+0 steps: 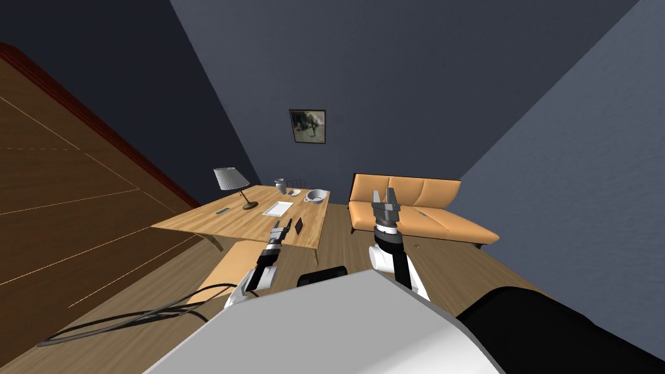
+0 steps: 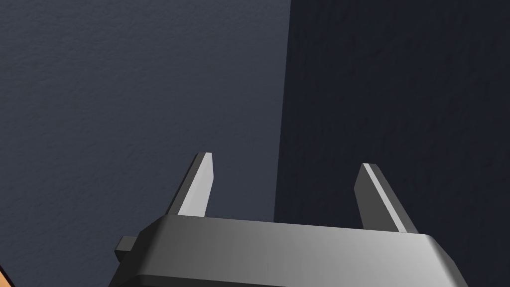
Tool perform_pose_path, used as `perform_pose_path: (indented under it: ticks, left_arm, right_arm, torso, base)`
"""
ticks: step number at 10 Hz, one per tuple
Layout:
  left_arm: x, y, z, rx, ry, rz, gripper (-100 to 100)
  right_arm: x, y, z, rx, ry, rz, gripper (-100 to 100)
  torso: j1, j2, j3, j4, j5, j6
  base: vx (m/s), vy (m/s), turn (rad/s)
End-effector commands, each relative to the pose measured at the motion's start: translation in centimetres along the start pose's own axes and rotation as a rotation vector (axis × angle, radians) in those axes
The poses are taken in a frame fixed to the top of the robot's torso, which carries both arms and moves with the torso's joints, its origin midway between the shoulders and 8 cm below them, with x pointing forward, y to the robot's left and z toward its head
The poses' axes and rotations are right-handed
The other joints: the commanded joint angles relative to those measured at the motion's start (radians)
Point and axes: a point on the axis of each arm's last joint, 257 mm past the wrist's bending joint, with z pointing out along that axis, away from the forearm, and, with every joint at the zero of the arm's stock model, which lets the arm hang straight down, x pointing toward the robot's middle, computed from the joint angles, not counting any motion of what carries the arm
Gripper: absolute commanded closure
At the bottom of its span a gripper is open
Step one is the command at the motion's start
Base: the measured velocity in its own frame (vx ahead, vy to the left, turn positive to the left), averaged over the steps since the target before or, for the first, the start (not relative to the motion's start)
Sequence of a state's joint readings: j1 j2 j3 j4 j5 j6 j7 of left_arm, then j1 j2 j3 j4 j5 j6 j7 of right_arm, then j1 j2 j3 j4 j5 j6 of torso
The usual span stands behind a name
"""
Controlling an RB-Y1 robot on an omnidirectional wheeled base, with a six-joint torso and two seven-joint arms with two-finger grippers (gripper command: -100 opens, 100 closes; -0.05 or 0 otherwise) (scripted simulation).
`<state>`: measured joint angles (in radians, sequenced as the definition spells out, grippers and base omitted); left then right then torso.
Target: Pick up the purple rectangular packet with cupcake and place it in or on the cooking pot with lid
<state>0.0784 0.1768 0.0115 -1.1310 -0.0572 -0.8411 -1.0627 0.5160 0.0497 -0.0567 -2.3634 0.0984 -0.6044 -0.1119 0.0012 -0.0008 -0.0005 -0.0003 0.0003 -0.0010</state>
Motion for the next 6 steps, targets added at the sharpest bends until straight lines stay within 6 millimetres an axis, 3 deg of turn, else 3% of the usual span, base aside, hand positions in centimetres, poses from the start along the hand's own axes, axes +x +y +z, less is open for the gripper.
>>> perform_pose_path:
  ticks: [1, 6]
  left_arm:
    - [1.1, 0.0, 0.1, -0.002, 0.018, 0.044, -100]
    - [4.9, 0.8, -1.3, -0.023, 0.098, 0.111, -100]
  right_arm:
    - [0.0, 0.0, 0.0, 0.000, 0.000, 0.000, 0]
    - [0.0, 0.0, 0.0, 0.000, 0.000, 0.000, 0]
  torso:
    - [0.000, 0.000, 0.000, 0.000, 0.000, 0.000]
    - [0.000, 0.000, 0.000, 0.000, 0.000, 0.000]
  base:
    - [-0.001, 0.027, -0.136]
    - [0.002, 0.029, -0.087]
